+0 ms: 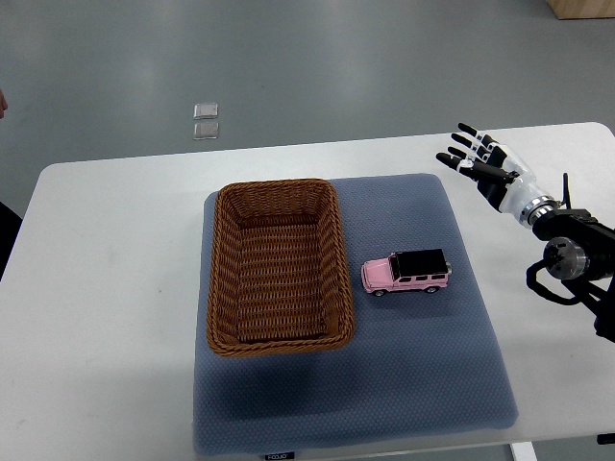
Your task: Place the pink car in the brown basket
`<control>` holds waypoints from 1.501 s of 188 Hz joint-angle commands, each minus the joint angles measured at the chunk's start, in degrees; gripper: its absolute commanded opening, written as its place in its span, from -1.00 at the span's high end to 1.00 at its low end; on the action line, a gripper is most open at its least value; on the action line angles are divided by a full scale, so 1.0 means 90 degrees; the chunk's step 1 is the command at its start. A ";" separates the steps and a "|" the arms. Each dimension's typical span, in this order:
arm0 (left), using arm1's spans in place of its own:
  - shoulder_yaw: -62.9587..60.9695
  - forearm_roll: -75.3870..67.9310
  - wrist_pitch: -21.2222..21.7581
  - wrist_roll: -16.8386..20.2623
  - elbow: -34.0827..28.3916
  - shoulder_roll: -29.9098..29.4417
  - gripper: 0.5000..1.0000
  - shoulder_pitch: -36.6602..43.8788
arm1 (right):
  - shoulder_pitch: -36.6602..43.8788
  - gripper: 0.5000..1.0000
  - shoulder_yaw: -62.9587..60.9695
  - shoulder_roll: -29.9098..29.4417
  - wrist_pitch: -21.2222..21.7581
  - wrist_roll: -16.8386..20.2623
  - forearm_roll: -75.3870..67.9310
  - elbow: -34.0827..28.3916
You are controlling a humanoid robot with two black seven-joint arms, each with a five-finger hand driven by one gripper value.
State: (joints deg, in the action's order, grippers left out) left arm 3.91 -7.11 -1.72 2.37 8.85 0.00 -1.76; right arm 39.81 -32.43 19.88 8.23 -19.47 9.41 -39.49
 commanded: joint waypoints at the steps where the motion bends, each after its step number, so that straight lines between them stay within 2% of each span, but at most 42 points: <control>1: -0.0005 -0.0020 -0.0005 0.0000 -0.0017 0.0000 -1.00 -0.0009 | 0.0000 -0.69 0.0000 -0.0002 0.0052 0.0005 0.0010 -0.0007; 202: 0.0034 -0.0010 -0.0063 0.0000 0.0013 0.0000 -1.00 -0.0019 | 0.0215 -0.69 0.0127 0.0067 0.0101 0.0015 0.0400 -0.0027; 282: 0.0014 -0.0010 -0.0014 0.0000 -0.0026 0.0000 -1.00 -0.0019 | 0.0362 -0.69 0.0107 0.0116 0.0531 -0.0005 0.1523 -0.0027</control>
State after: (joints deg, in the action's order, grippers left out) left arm 4.04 -7.22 -1.84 2.37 8.73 0.00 -1.94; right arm 42.47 -31.47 20.73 12.66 -19.34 20.69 -39.73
